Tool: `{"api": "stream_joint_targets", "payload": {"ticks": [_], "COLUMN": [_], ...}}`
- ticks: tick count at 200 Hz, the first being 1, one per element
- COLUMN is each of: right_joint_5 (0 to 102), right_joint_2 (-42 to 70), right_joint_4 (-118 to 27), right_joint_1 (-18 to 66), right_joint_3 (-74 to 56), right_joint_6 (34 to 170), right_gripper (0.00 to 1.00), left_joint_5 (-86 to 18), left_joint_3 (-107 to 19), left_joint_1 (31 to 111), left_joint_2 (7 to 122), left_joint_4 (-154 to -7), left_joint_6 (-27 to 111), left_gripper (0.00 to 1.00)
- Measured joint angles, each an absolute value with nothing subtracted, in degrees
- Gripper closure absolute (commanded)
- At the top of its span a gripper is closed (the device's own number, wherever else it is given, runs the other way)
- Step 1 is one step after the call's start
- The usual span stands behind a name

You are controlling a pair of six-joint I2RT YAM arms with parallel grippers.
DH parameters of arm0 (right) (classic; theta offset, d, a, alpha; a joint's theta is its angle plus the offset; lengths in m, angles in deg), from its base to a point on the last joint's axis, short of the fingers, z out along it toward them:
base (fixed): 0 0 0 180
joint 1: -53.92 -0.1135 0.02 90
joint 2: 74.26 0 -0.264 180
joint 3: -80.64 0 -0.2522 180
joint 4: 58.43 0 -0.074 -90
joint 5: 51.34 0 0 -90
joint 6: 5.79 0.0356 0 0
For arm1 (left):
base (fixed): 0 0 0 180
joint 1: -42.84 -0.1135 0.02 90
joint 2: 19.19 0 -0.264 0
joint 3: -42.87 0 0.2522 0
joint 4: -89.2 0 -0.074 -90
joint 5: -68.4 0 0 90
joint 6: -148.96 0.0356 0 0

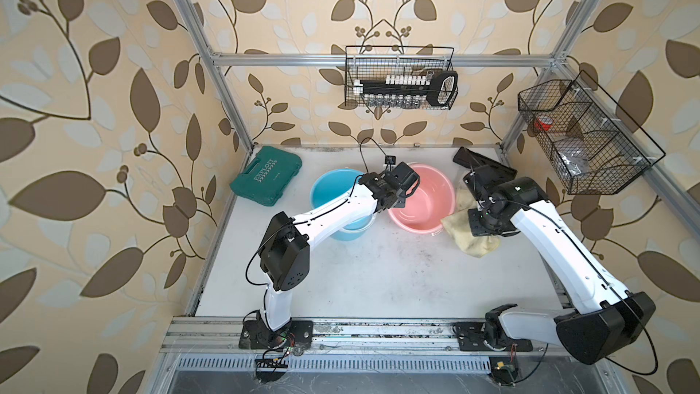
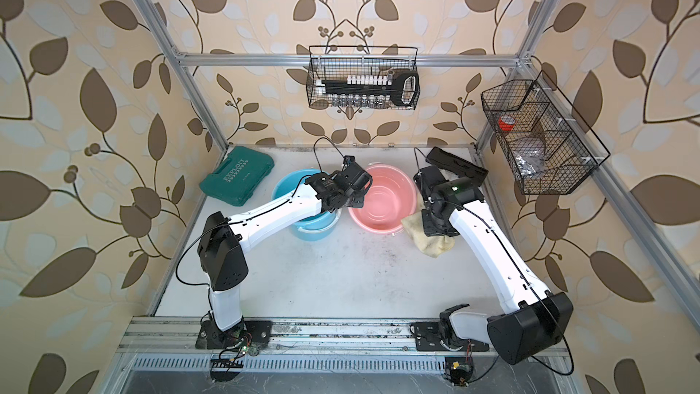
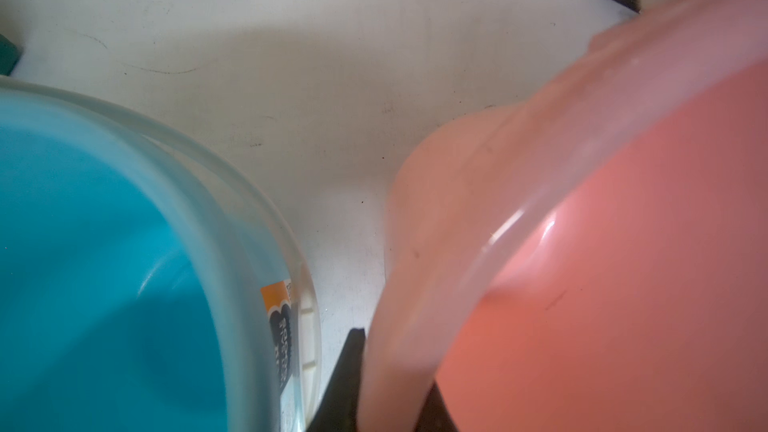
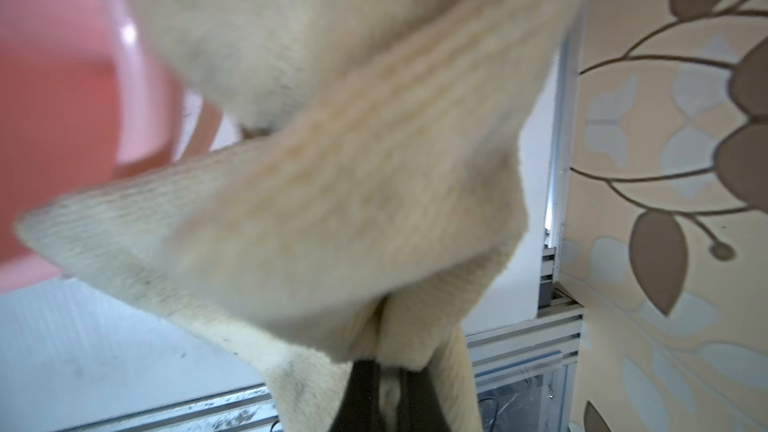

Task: Wipe the inside of the bucket with a cloth
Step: Wipe the dirt from the inside of the bucket.

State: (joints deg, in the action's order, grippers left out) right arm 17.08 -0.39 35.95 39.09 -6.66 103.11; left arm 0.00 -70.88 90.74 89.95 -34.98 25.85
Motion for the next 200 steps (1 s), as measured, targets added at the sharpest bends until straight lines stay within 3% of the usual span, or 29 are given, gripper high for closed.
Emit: {"api": "stream_joint_targets", "payload": {"ticks": [22, 47, 87, 132, 200], "right_joint_5": [15.02, 16.34, 38.81, 54.28, 52.9], "right_joint_2": [-2.58, -6.6, -14.64, -12.28, -4.26], "right_joint_4": [34.29, 31.51, 20.28, 9.72, 0.82], "right_joint_1": [45.04, 46.24, 45.87, 42.15, 37.21], "right_joint_3": [-4.11, -1.07, -3.17, -8.04, -10.77], "right_joint_6": [100.57, 99.13, 99.37, 101.18, 103.81], "right_gripper": [1.0, 1.0, 1.0, 1.0, 1.0], "left_joint_5": [-0.06, -0.13, -1.24, -2.57, -8.43], "left_joint_3": [-70.83, -69.19, -67.97, -68.06, -69.72], "left_joint_1": [90.74, 90.74, 90.76, 90.76, 90.79], "left_joint_2": [89.95, 89.6, 89.38, 89.34, 89.19], "left_joint_4": [-35.17, -37.25, -40.25, -40.14, -34.89], "left_joint_6": [25.96, 26.44, 27.95, 28.54, 26.95], "left_gripper": [1.0, 1.0, 1.0, 1.0, 1.0]}}
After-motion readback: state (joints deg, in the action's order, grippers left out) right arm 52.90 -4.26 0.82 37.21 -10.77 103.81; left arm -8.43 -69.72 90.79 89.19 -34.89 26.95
